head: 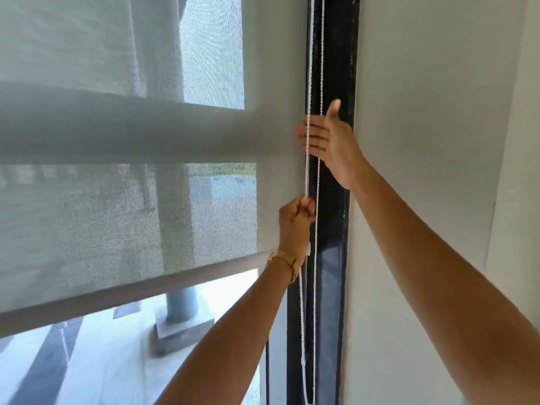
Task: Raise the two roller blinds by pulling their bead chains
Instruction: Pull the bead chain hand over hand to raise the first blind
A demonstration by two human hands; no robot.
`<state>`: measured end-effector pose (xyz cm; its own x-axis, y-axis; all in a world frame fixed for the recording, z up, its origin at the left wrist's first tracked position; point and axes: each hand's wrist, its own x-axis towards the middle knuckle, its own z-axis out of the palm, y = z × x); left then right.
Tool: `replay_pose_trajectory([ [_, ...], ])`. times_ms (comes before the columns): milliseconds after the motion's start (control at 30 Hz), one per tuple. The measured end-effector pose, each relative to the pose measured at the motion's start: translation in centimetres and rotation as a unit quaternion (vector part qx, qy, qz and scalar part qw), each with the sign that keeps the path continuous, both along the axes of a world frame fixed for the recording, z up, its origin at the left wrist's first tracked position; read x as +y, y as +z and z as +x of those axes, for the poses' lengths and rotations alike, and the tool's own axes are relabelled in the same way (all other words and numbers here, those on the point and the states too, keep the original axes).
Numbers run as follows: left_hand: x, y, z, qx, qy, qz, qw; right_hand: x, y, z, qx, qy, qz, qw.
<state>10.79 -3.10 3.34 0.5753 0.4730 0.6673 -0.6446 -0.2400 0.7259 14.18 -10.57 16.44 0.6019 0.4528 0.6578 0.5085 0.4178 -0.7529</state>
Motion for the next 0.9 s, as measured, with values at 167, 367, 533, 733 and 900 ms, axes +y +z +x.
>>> replay_pose_trajectory([
  [167,0.7,-5.9,-0.3,0.048,-0.020,-0.011,0.999,1.7,3.7,-1.6,0.039,0.028,0.037,0.998],
  [367,2.2,-9.4,-0.6,0.158,-0.124,0.006,0.980,3.1,-0.5,-1.0,-0.027,-0.073,0.128,0.989],
  [533,3.3,-7.1,-0.2,0.196,-0.167,0.037,0.965,2.4,-1.8,-1.0,-0.050,-0.067,0.167,0.982],
  [733,3.8,3.3,0.2,0.073,-0.134,0.043,0.987,1.6,-1.9,-0.9,-0.049,-0.077,0.183,0.979],
  [900,2.7,12.0,-0.1,-0.014,-0.145,0.068,0.987,1.5,-2.9,-0.9,-0.061,-0.106,0.189,0.974],
])
